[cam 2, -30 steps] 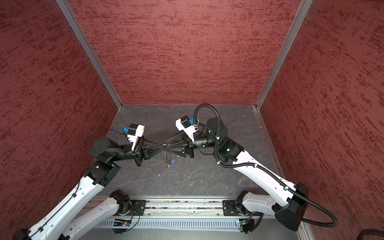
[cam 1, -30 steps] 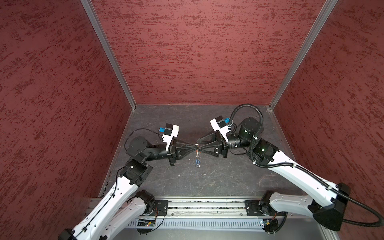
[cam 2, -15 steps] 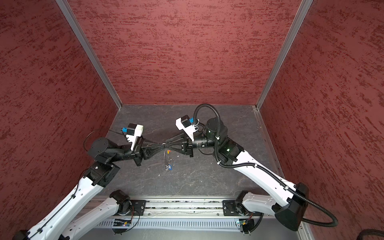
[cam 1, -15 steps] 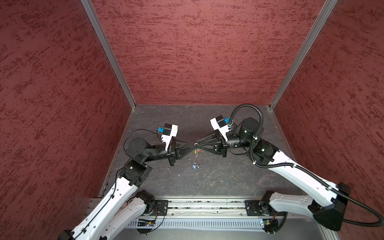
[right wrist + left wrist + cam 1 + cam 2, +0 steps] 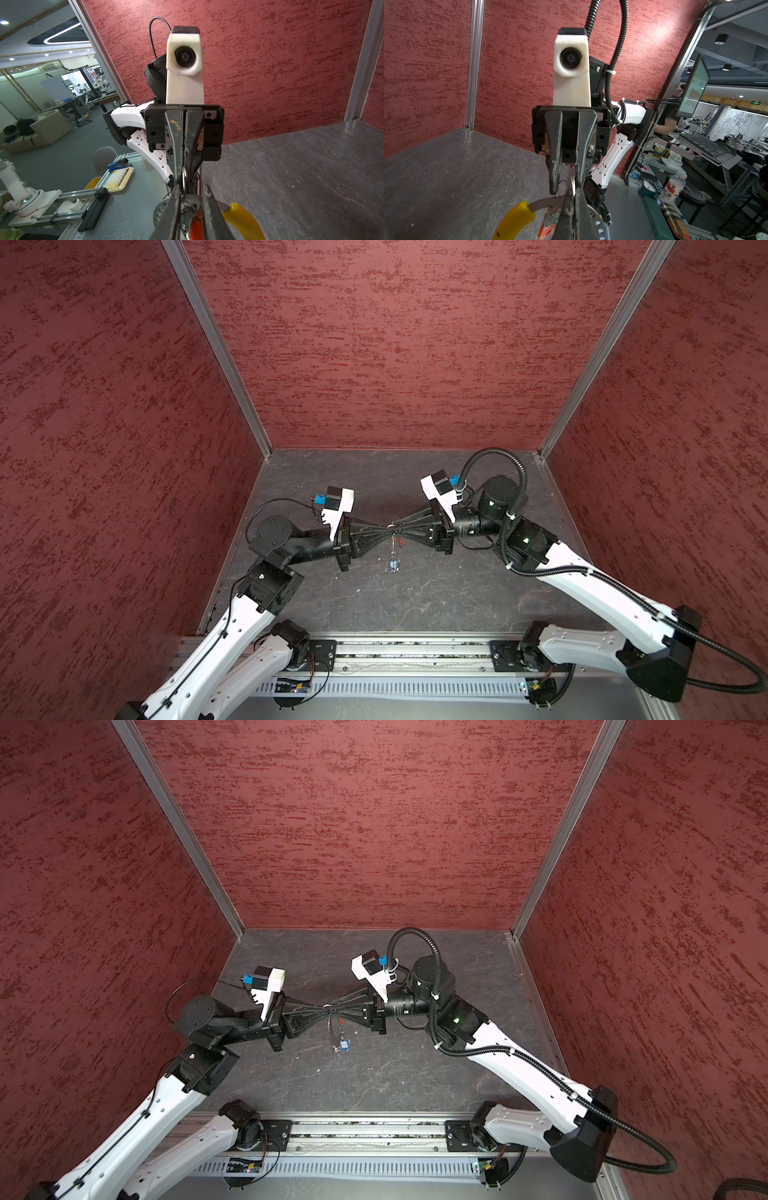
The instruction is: Remove the keys from the keyring
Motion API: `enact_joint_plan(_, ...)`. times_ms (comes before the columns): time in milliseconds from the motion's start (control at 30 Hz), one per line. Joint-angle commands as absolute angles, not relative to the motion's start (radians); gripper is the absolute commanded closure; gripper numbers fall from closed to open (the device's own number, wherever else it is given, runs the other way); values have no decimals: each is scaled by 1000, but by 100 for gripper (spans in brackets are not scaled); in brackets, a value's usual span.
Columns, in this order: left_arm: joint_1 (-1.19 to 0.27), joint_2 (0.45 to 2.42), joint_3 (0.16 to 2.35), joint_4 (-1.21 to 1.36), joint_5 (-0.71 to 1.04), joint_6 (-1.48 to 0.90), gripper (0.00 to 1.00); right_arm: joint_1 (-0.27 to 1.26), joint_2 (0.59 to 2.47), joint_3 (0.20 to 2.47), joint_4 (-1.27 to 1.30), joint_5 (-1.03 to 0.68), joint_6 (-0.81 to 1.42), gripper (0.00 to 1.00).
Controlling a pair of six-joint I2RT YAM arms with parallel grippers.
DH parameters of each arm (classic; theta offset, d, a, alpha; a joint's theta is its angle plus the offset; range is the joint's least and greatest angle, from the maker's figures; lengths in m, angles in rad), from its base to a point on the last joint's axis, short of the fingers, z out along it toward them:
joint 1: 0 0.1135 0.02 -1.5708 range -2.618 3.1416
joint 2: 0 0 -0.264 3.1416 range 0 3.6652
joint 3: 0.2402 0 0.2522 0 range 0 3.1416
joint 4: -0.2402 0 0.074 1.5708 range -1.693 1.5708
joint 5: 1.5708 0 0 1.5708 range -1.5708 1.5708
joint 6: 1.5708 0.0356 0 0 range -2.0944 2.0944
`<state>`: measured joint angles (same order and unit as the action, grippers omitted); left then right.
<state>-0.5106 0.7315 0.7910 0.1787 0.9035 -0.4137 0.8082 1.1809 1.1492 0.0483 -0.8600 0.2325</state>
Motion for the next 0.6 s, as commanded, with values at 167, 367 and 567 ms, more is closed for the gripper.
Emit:
enact_joint_plan(167,-509,726,787,190,886,-407,100,824,1175,1147,58,-866,226,87)
enact_joint_plan(367,-508,722,790,184,888,-408,100,824,1173,1150,45,-856,217,98)
enact_joint_plan(567,-508,713,810,118,856,-397,100,824,1157,1152,-2,-819,205,100)
